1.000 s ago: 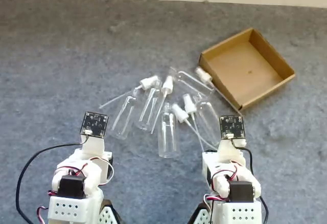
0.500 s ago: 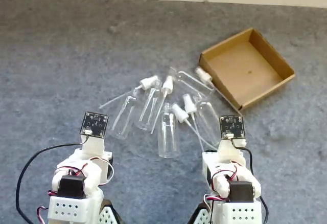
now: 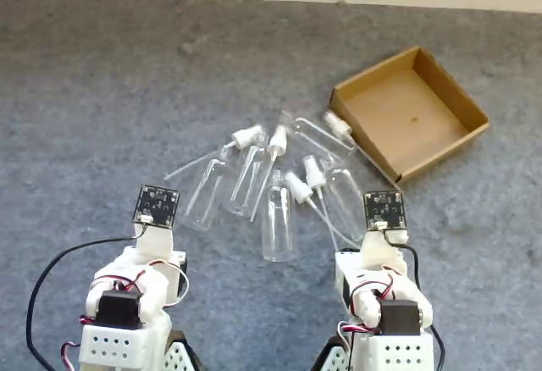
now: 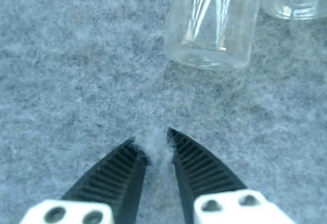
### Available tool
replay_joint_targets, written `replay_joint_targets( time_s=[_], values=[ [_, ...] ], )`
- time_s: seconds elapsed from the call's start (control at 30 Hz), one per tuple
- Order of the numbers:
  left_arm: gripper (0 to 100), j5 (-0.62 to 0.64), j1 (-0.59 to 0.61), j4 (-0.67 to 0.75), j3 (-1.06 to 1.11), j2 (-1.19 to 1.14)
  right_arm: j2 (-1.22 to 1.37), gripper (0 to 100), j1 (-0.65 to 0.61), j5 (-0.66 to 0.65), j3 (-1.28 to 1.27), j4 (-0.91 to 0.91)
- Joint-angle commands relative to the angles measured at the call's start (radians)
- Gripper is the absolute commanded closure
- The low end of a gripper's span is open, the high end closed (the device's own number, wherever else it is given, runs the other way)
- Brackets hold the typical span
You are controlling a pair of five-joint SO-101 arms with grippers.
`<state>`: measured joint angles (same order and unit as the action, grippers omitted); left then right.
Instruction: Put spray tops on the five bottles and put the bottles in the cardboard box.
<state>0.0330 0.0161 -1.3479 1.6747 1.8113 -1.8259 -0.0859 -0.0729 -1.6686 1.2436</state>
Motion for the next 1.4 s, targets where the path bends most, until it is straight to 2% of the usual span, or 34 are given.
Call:
replay_joint_targets(
  time_s=[0.0,1.37],
  values=[
    [100,-0.011,-0.016,-0.006,0.019,0.013,-0.012,99.5,-0.008,0.005,-0.156,0.007],
    [100,-0.011,-0.016,-0.006,0.019,0.013,-0.012,99.5,-0.008,0.005,-0.156,0.007]
  ],
)
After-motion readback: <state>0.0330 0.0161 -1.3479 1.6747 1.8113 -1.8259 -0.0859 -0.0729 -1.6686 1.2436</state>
